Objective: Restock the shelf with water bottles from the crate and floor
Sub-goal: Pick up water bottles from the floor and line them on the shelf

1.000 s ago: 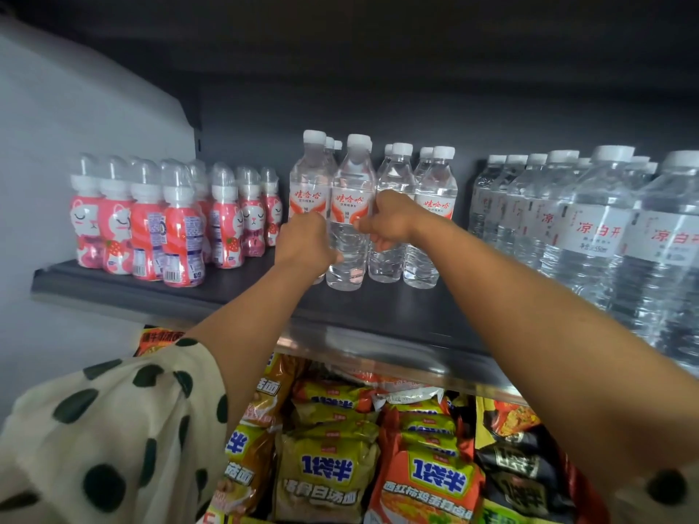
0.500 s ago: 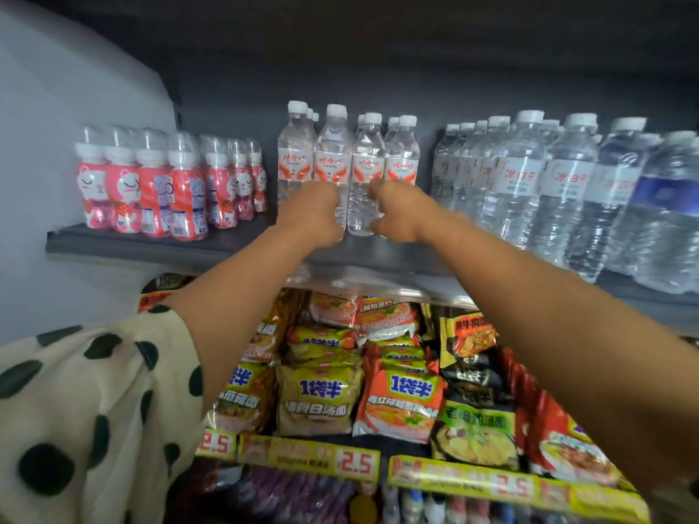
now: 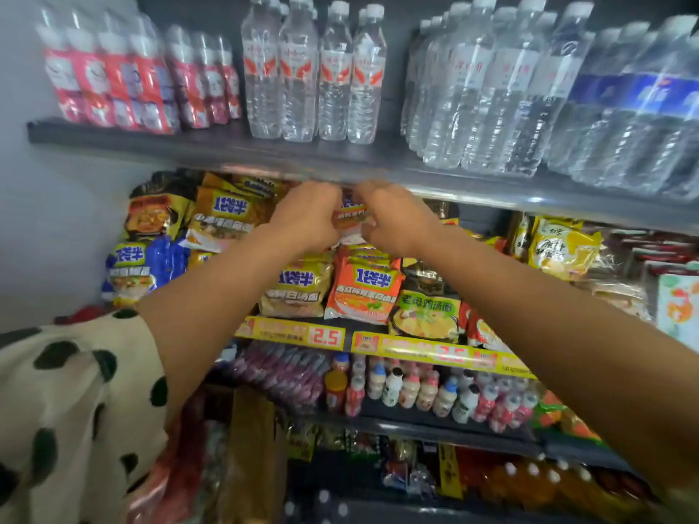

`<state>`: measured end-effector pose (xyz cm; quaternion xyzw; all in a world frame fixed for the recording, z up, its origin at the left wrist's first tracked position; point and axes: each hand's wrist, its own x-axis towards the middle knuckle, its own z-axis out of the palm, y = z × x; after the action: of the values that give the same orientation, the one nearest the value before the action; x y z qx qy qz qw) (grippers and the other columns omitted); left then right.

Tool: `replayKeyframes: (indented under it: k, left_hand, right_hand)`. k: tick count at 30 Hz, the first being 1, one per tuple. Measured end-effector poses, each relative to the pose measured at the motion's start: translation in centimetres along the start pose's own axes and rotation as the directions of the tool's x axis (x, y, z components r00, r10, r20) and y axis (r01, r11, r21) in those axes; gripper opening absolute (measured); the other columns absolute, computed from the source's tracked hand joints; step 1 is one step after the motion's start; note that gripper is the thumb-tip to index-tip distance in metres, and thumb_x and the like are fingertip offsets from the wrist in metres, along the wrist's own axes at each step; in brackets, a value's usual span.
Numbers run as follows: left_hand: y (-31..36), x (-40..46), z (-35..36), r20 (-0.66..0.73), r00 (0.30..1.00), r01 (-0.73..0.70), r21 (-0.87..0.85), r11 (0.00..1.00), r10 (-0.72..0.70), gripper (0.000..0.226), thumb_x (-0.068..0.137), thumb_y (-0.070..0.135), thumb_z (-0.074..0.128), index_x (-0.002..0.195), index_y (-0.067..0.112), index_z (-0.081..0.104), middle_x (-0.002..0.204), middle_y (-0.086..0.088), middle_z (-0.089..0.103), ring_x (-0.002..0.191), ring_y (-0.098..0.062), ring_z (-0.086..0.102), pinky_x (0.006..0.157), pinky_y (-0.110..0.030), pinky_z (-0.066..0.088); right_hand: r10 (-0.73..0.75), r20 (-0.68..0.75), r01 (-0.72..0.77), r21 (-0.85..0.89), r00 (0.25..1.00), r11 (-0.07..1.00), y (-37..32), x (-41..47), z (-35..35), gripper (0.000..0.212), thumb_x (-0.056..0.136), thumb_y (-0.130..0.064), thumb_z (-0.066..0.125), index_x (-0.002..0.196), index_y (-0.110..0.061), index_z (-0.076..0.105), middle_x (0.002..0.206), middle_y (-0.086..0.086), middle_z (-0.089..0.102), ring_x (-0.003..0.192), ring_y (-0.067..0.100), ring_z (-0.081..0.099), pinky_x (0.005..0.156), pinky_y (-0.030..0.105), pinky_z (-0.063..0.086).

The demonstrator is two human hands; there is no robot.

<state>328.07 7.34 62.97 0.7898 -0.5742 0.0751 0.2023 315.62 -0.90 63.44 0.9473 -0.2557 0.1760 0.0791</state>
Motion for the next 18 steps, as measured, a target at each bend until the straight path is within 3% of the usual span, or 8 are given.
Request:
replayKeyframes:
  k: [6,10,13,18]
  left_hand:
    - [1.2,-5.7,8.5,0.211,0.975,0.057,0.067,0.996,-0.070,0.036,0.077,0.010,0.067,0.112,0.012,0.059,0.113,-0.012,0.063,0.108,-0.033,0.058,0.076,-0.037,0.044]
    - [0.4,-9.2,15.6,0.345,0.935,0.090,0.000,0.996,-0.084,0.030,0.077,0.013,0.067,0.106,0.010,0.059,0.106,-0.015,0.062,0.100,-0.037,0.060,0.075,-0.041,0.051]
    - [-0.7,-12.4,22.4,0.418,0.903,0.132,-0.056,0.990,-0.097,0.024,0.077,0.015,0.068,0.098,0.008,0.058,0.101,-0.020,0.062,0.097,-0.039,0.060,0.071,-0.039,0.050]
    - [-4.1,-20.6,37.2,0.539,0.833,0.215,-0.117,0.970,-0.120,0.032,0.078,0.013,0.064,0.109,0.011,0.061,0.106,-0.013,0.064,0.099,-0.034,0.061,0.081,-0.039,0.051]
  right_hand:
    - [0.016,0.159,-0.029,0.075,0.987,0.997,-0.3,-6.8,7.7,0.043,0.084,-0.015,0.058,0.125,-0.008,0.045,0.126,0.013,0.050,0.117,0.032,0.049,0.081,0.037,0.043]
    - [0.021,0.282,-0.064,0.143,0.959,0.988,-0.6,-11.2,14.1,0.047,0.085,-0.014,0.057,0.130,-0.008,0.043,0.124,0.014,0.050,0.115,0.034,0.049,0.078,0.038,0.042]
    - [0.019,0.364,-0.086,0.169,0.931,0.982,-0.8,-14.9,20.7,0.051,0.087,-0.014,0.056,0.134,-0.005,0.039,0.124,0.018,0.050,0.115,0.034,0.049,0.076,0.038,0.039]
    - [0.038,0.557,-0.191,0.217,0.829,0.957,-2.7,-22.9,35.1,0.059,0.085,-0.011,0.056,0.140,-0.005,0.036,0.131,0.019,0.047,0.116,0.037,0.050,0.081,0.040,0.044]
